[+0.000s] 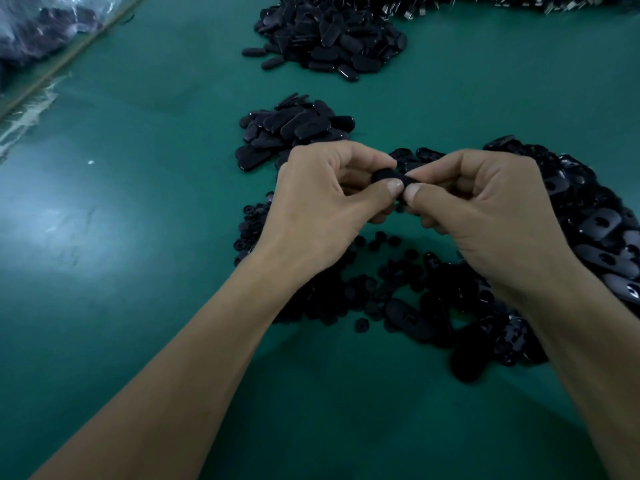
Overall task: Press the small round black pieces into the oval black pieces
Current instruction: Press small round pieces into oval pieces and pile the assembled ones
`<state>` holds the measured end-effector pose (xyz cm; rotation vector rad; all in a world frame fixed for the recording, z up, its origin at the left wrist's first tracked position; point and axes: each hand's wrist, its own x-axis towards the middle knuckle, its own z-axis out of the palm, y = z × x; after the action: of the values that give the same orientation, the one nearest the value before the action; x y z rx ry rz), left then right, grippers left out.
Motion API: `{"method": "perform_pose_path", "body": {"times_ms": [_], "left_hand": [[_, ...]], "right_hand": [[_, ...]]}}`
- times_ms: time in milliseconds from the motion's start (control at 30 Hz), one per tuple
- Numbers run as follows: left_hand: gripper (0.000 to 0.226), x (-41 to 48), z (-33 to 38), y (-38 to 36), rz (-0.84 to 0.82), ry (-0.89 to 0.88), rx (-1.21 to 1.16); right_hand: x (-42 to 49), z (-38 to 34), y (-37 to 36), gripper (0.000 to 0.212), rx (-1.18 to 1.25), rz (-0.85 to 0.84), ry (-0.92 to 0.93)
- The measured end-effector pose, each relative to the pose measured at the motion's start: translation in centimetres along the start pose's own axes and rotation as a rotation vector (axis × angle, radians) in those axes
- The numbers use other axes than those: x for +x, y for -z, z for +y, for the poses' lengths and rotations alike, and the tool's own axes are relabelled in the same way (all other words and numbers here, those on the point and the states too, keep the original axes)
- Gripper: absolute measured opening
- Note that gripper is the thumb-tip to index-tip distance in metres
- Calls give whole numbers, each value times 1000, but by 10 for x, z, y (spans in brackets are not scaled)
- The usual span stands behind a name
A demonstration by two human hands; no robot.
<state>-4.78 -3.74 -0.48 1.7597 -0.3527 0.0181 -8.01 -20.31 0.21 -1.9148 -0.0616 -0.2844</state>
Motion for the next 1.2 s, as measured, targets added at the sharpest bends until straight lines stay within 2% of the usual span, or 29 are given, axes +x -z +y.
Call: {"method": "perform_pose_path", "body": {"times_ms": [133, 267, 367, 467, 533, 633, 867, 1100, 1200], "left_hand": [[12, 1, 1, 3, 24, -39, 21], [14, 5, -2, 6, 64, 5, -26], [18, 11, -5, 11, 174, 51, -35], [22, 23, -8, 20, 295, 50, 23], [23, 31, -10, 24, 350, 53, 71], [22, 41, -15, 25, 396, 49, 203], [18, 54, -28, 30, 372, 65, 423], [28, 53, -23, 32, 392, 91, 650], [28, 52, -17, 32, 393, 99, 738]], "right_hand": [[-1, 0, -1, 17, -2, -20, 44], [2, 5, -1, 21, -42, 7, 11], [1, 10, 3, 30, -367, 31, -2], [1, 13, 8, 34, -760, -77, -20], [2, 13, 10, 35, -858, -138, -74], [1, 10, 9, 36, -874, -132, -94], [0, 11, 8, 50, -891, -106, -130], [3, 20, 7, 60, -959, -254, -110], [3, 18, 7, 60, -932, -249, -116]]}}
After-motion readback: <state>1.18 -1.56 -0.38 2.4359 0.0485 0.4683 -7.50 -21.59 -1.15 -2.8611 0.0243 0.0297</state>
